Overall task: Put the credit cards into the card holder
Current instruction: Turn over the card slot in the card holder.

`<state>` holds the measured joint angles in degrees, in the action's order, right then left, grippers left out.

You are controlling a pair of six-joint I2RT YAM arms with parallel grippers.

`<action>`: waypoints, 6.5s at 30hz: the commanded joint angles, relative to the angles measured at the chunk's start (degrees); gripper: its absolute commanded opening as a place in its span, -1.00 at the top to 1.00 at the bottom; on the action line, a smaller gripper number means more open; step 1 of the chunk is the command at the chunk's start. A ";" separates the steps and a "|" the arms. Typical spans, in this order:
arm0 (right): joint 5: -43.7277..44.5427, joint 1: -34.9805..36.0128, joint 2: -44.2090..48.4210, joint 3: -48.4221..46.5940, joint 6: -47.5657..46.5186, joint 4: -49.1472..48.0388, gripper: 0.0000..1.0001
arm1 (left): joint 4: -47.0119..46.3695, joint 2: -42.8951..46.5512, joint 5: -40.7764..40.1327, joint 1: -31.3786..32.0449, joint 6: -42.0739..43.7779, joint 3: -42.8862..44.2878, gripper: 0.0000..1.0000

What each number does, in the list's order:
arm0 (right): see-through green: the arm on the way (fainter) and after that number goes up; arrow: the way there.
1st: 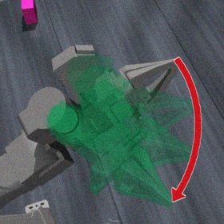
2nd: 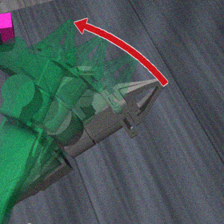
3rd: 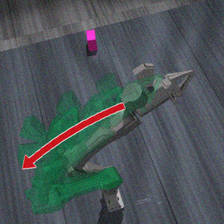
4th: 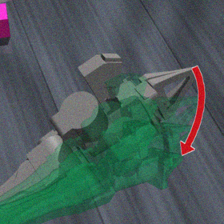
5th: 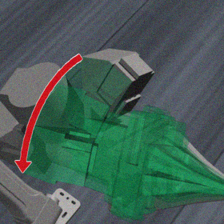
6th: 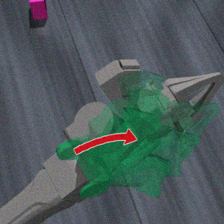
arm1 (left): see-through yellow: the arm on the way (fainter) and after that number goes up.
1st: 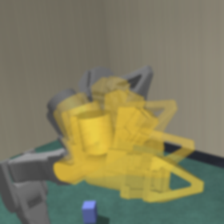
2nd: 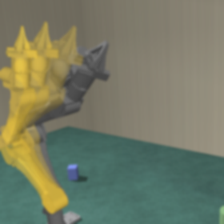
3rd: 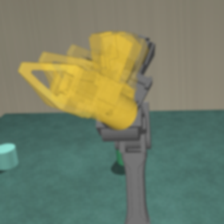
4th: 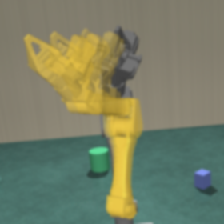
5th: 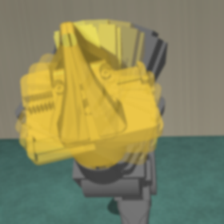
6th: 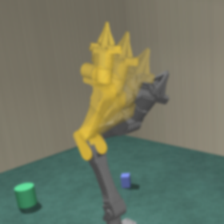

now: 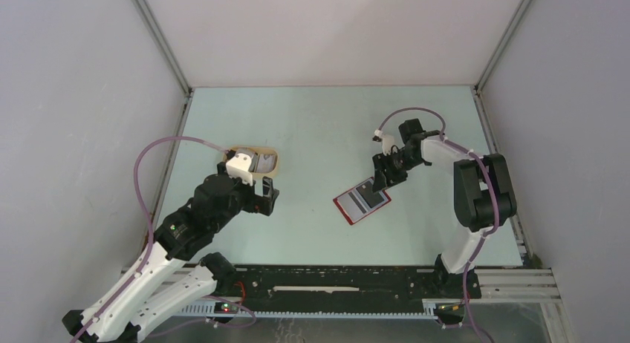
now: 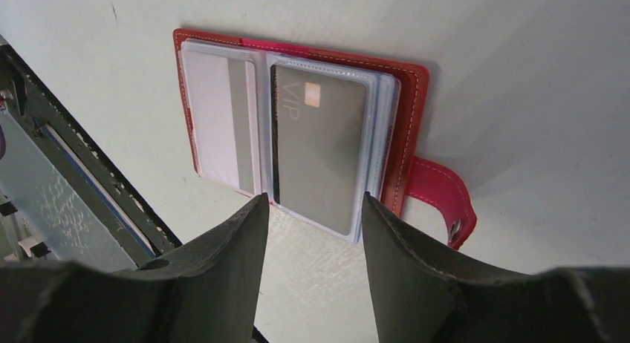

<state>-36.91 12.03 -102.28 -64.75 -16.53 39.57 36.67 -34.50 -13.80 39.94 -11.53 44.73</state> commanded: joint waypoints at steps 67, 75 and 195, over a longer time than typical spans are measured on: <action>-4.80 0.98 -4.22 -4.11 1.07 3.87 -0.03 | -0.54 -0.40 -0.15 -0.48 0.81 -1.05 -1.00; -0.73 0.06 -3.94 -3.98 1.06 3.14 -0.04 | -7.32 -0.12 12.58 -0.63 -6.62 -3.79 -1.00; -26.94 8.79 -9.03 -2.40 4.25 -0.21 0.13 | -50.50 -61.67 36.74 -3.66 -13.25 -8.76 0.55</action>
<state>-57.49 17.10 -113.06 -65.14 -9.19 38.72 -16.82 -94.41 24.97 35.16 -25.50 36.56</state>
